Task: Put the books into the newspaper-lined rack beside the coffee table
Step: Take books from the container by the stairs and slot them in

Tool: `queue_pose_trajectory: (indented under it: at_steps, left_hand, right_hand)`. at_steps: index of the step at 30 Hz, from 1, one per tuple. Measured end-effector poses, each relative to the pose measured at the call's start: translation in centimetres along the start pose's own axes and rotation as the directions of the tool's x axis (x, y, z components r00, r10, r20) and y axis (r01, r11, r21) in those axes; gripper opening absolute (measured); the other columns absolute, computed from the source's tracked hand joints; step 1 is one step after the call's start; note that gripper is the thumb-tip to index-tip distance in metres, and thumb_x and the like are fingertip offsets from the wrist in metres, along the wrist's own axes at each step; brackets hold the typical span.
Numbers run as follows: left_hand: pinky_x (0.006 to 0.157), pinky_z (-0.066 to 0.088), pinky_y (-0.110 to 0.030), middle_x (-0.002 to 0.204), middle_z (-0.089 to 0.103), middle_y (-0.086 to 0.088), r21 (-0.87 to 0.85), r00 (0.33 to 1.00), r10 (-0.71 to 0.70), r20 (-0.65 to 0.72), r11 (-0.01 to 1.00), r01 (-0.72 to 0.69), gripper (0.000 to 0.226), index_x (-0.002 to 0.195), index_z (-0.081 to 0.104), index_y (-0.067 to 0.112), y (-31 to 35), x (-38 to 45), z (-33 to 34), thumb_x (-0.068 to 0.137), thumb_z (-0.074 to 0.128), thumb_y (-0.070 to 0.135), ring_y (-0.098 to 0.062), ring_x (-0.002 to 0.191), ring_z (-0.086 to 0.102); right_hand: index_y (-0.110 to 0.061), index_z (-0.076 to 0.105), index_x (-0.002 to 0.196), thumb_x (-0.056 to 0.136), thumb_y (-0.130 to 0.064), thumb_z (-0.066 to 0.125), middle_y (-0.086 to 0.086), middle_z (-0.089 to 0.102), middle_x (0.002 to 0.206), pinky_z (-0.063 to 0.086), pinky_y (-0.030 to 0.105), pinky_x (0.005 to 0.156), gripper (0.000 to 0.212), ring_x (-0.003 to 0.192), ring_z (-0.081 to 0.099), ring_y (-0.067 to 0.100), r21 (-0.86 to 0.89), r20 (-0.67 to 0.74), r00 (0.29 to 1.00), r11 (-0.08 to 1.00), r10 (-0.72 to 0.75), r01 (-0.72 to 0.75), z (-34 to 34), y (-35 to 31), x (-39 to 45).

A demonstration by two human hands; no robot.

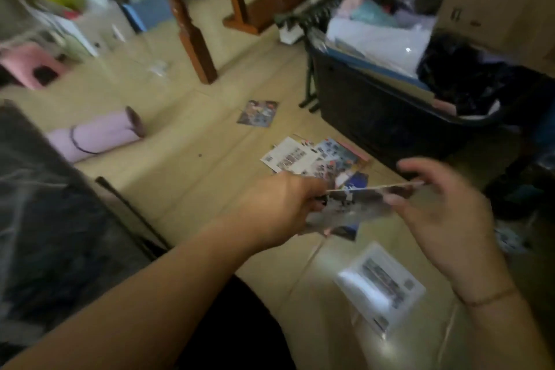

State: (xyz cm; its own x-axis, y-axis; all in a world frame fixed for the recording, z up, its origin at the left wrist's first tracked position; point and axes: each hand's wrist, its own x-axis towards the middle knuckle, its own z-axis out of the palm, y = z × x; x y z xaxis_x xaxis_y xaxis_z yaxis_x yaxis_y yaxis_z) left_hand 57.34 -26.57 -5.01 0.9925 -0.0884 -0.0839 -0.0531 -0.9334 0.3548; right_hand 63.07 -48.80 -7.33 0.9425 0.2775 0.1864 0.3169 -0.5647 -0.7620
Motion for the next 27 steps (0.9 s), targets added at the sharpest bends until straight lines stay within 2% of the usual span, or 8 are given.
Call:
queue_pose_trajectory:
  at_steps: [2, 5, 9, 15, 19, 22, 24, 27]
  left_hand:
    - [0.062, 0.045, -0.033, 0.072, 0.062, 0.003, -0.144, 0.982, -0.07, -0.178, 0.989, 0.044, 0.008, 0.085, 0.06, 0.019, -0.8, -4.2, -5.0, 0.088, 0.057, 0.025, -0.015, 0.069, 0.056]
    - [0.061, 0.042, -0.019, 0.069, 0.06, 0.01, -0.32, 0.918, -0.174, -0.357, 0.946, 0.055, 0.027, 0.071, 0.057, 0.025, -0.9, -11.9, -11.5, 0.092, 0.063, 0.01, 0.0, 0.065, 0.054]
    - [0.069, 0.047, -0.018, 0.076, 0.065, 0.017, -0.43, 0.782, -0.28, -0.558, 0.903, 0.016, 0.021, 0.079, 0.063, 0.028, -1.1, -22.1, -16.8, 0.09, 0.064, 0.01, 0.005, 0.074, 0.06]
    - [0.075, 0.055, -0.026, 0.092, 0.07, 0.011, -0.441, 0.417, -0.378, -0.826, 0.896, -0.061, 0.016, 0.098, 0.059, 0.037, -3.0, -33.9, -20.9, 0.089, 0.062, 0.024, -0.009, 0.086, 0.068]
    - [0.068, 0.053, -0.013, 0.086, 0.07, 0.011, -0.346, 0.115, -0.344, -0.932, 0.938, 0.009, 0.018, 0.091, 0.064, 0.024, -5.3, -38.8, -25.2, 0.089, 0.068, 0.007, -0.004, 0.079, 0.069]
    - [0.071, 0.055, -0.015, 0.083, 0.071, 0.011, -0.37, 0.005, -0.373, -0.928, 0.923, 0.11, 0.015, 0.089, 0.064, 0.026, -8.3, -40.8, -29.2, 0.087, 0.068, 0.012, -0.001, 0.081, 0.069]
    - [0.075, 0.056, -0.02, 0.083, 0.07, 0.013, -0.417, -0.023, -0.422, -0.906, 0.882, 0.22, 0.01, 0.091, 0.066, 0.028, -11.0, -41.3, -31.3, 0.089, 0.067, 0.019, 0.001, 0.082, 0.068]
    - [0.072, 0.054, -0.018, 0.081, 0.069, 0.014, -0.461, 0.09, -0.519, -0.85, 0.815, 0.35, 0.01, 0.087, 0.068, 0.031, -14.1, -40.7, -32.8, 0.092, 0.064, 0.024, 0.005, 0.075, 0.065]
  right_hand:
    - [-0.046, 0.04, 0.132, 0.07, -0.02, 0.082, -0.012, 0.05, 0.135, 0.043, 0.028, 0.087, 0.079, 0.109, 0.051, 0.003, 0.186, -0.123, 0.992, 0.982, -0.017, 0.04, 0.0, -4.3, -0.2]
    - [-0.041, 0.051, 0.126, 0.074, -0.046, 0.071, -0.012, 0.064, 0.118, 0.049, 0.016, 0.083, 0.056, 0.099, 0.059, -0.003, 0.269, -0.072, 0.979, 0.942, -0.189, 0.201, 0.7, -10.8, -0.5]
    - [-0.046, 0.056, 0.12, 0.079, -0.074, 0.054, -0.02, 0.065, 0.108, 0.055, 0.041, 0.083, 0.049, 0.098, 0.064, 0.006, 0.268, 0.014, 0.926, 0.894, -0.377, 0.36, 2.3, -18.5, -1.0]
    - [-0.05, 0.051, 0.115, 0.083, -0.065, 0.051, -0.018, 0.063, 0.099, 0.056, 0.042, 0.072, 0.036, 0.092, 0.064, 0.014, 0.298, -0.032, 0.723, 0.684, -0.69, 0.665, 3.6, -35.4, -4.5]
    - [-0.031, 0.055, 0.116, 0.087, -0.04, 0.061, -0.023, 0.055, 0.097, 0.045, 0.013, 0.071, 0.031, 0.085, 0.054, -0.006, 0.247, -0.165, 0.474, 0.429, -0.865, 0.869, 3.7, -47.1, -6.1]
    - [-0.016, 0.057, 0.118, 0.086, -0.028, 0.068, -0.006, 0.063, 0.101, 0.052, 0.028, 0.079, 0.036, 0.091, 0.059, 0.012, 0.119, -0.208, 0.307, 0.288, -0.929, 0.95, 4.8, -54.6, -5.9]
    - [-0.018, 0.056, 0.119, 0.086, -0.027, 0.069, 0.0, 0.067, 0.101, 0.051, 0.039, 0.084, 0.036, 0.09, 0.063, 0.02, -0.011, -0.154, 0.23, 0.234, -0.961, 0.972, 6.3, -58.6, -5.1]
    - [-0.02, 0.056, 0.12, 0.088, -0.027, 0.066, 0.0, 0.067, 0.102, 0.041, 0.039, 0.087, 0.034, 0.092, 0.062, 0.022, -0.186, -0.038, 0.156, 0.16, -0.987, 0.969, 8.7, -61.7, -3.4]
